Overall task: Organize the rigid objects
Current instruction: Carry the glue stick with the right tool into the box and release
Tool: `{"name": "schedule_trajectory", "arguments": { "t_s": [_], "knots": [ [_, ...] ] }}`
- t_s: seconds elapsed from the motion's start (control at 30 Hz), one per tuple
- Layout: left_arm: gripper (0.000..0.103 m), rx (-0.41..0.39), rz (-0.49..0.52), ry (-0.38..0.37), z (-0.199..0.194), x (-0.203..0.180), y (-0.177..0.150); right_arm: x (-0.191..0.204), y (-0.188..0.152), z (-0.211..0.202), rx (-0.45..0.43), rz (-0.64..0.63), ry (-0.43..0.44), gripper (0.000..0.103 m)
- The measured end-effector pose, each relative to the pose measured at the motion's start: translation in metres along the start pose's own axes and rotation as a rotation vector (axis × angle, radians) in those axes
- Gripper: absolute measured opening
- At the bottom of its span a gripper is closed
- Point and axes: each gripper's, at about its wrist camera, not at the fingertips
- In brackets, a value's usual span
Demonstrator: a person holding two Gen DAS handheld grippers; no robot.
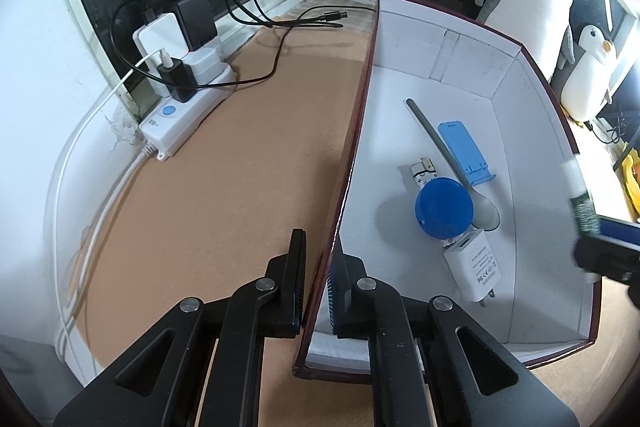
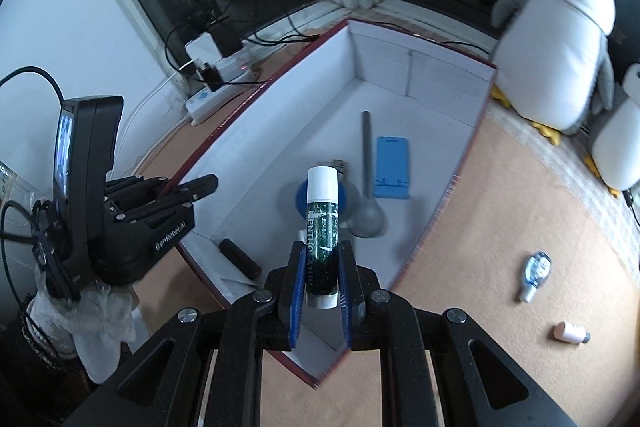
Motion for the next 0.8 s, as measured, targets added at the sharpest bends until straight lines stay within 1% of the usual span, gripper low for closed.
{"name": "schedule_trajectory", "arguments": {
  "t_s": [0.23,0.53,0.8],
  "knots": [
    [0.008,-0.003,-0.002,-0.006,0.000,0.001,0.000,0.020,0.004,0.032,0.055,-0.038,0.024,0.014],
    [0.008,-0.003,-0.006,-0.010,0.000,0.001,0.000,0.030,0.007,0.055,0.102,-0.058,0.037,0.014],
    [0.008,-0.003,-0.011,-0.014,0.000,0.001,0.000,0.030,0.007,0.074,0.141,-0.035,0.043,0.014]
  ]
}}
Point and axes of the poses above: each gripper's, at about its wrist camera, not at the fingertips, and z roughly the way its jaws point, x to its left, y to its top, and after that the axes turned 14 degrees about -x, right-handed
